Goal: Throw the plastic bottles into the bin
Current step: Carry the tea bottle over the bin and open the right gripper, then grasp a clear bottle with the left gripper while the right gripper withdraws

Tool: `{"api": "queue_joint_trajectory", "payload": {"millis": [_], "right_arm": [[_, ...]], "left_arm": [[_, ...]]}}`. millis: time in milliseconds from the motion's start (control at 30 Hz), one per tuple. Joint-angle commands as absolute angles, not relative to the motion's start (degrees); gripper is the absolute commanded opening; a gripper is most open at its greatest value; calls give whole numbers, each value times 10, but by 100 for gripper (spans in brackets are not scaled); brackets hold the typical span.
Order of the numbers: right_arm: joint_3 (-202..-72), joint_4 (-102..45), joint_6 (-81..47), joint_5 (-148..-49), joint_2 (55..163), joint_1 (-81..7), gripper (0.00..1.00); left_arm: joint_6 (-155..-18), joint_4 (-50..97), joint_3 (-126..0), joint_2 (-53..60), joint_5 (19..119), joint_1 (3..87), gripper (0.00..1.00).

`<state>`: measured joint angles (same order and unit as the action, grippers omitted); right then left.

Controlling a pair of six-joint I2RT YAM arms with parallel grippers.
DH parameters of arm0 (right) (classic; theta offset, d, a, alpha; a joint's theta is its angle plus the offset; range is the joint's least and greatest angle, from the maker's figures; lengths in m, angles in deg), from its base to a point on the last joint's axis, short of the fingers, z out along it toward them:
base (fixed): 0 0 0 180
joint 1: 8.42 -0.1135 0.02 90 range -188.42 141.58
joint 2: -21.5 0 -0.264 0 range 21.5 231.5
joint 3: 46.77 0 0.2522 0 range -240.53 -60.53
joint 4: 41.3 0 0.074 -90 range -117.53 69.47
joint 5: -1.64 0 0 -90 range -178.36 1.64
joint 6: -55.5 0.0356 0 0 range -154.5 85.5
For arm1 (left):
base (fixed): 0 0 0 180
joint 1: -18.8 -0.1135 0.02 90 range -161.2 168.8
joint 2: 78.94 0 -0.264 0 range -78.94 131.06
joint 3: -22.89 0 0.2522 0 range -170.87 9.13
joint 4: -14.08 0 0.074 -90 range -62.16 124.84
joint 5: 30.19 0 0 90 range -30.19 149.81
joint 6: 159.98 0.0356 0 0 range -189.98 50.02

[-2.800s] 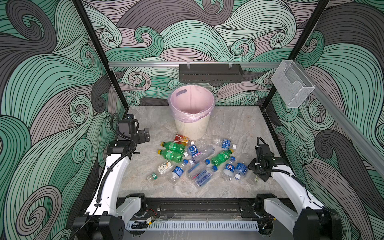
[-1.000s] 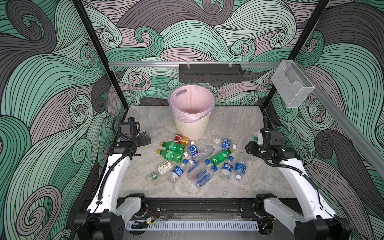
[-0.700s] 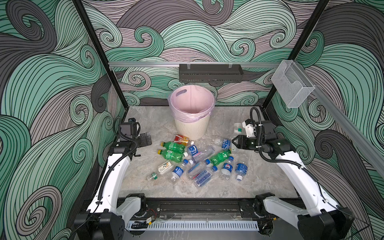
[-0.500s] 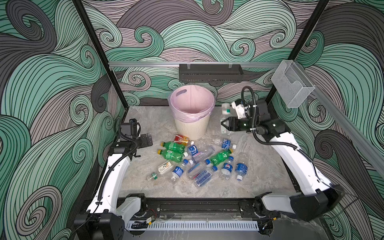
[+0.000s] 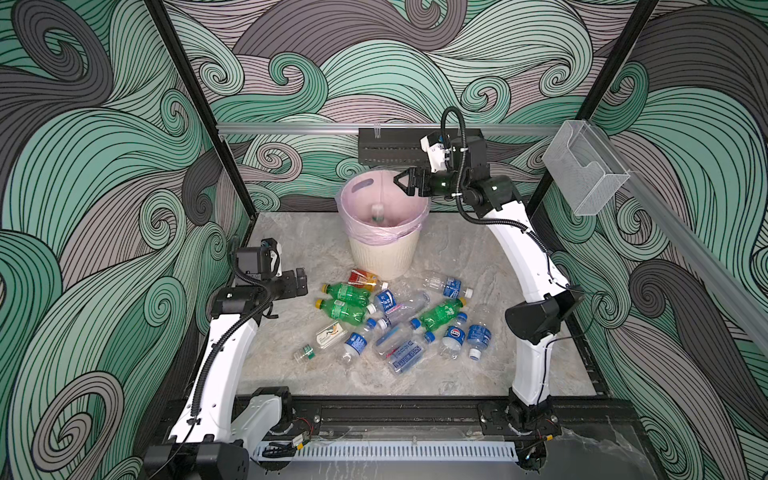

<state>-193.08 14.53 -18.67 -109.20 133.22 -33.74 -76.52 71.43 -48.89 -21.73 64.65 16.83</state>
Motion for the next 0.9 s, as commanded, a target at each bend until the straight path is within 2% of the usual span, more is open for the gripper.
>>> {"api": "queue_joint_trajectory", "payload": {"millis": [0,200,367,567,700,867], "right_arm": [[-1795,83,-201,-1084,1212,-341,90],[-1522,-11,-214,-1070,1027,-339,100],[-1372,-19,-225,-1038,917,-336,100],[-1243,-2,-225,-989,828,-331,100],[-1191,1,-212,-966,785,-325,100],[-1157,-10,-206,-954,758,-316,100]], "left_arm": [[-725,743,-508,-218,683,175,99],[-671,755,-509,-215,689,206,99],[-613,788,-513,-192,689,264,99],[-580,840,-527,-140,648,361,93],[-571,831,-498,-140,575,412,93],[-545,833,-471,-143,572,434,93]]}}
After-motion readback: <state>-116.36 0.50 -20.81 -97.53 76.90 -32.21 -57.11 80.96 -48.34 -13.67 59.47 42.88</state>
